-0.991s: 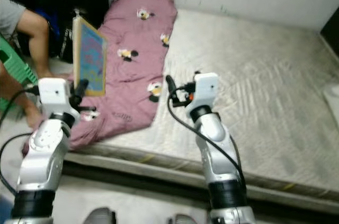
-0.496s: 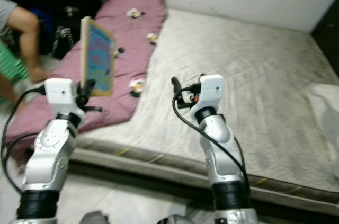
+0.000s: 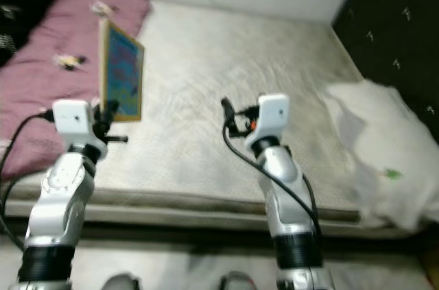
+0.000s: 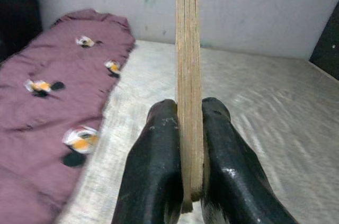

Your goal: Clean up the room

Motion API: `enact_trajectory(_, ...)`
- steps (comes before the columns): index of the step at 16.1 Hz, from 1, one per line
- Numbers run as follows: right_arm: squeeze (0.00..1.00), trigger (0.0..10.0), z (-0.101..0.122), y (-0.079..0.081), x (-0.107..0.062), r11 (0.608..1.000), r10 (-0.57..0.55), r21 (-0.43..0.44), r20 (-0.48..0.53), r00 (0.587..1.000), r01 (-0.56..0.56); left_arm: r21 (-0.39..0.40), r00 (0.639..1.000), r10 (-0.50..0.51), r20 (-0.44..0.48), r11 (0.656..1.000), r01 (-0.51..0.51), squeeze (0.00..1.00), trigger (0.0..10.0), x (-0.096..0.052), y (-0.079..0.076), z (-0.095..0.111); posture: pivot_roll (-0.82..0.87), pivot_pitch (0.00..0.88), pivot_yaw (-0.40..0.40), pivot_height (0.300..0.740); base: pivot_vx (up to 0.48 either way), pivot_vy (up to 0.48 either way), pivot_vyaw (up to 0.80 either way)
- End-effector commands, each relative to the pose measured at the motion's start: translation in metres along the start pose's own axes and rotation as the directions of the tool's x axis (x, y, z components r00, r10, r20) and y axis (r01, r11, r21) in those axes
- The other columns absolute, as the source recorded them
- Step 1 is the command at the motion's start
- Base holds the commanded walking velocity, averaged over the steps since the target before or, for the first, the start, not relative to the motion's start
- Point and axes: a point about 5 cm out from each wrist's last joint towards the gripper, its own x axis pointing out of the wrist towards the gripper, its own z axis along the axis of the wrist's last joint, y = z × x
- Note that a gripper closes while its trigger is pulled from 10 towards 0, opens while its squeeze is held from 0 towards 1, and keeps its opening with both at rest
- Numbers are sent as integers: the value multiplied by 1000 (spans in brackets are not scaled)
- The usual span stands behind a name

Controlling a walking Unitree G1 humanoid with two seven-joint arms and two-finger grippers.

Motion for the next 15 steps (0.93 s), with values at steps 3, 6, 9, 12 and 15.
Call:
enact_trajectory(3,0,10000,6,-8,-1,999,-32,-14,16,999,33,-4,998,-40,46,999,40,0,10000,2,-10,9,-4,0,-90,740,0,-480,0)
enact_trajectory(6,0,10000,6,-8,-1,999,-35,-19,15,999,35,-22,998,-41,56,999,42,0,10000,2,-11,10,-8,0,-91,740,0,-320,0)
enact_trajectory(9,0,10000,6,-9,-1,999,-38,-23,13,999,38,-37,996,-55,63,998,58,0,10000,1,-11,10,-7,0,-92,740,0,0,0)
enact_trajectory(12,0,10000,5,-8,-1,999,-35,-25,12,999,35,-51,993,-88,81,994,92,0,10000,-1,-12,12,-5,0,-94,740,0,0,0)
enact_trajectory(15,0,10000,6,-8,0,999,-33,-27,14,999,34,-55,992,-97,86,993,102,0,10000,-1,-13,12,-5,0,-94,740,0,0,0)
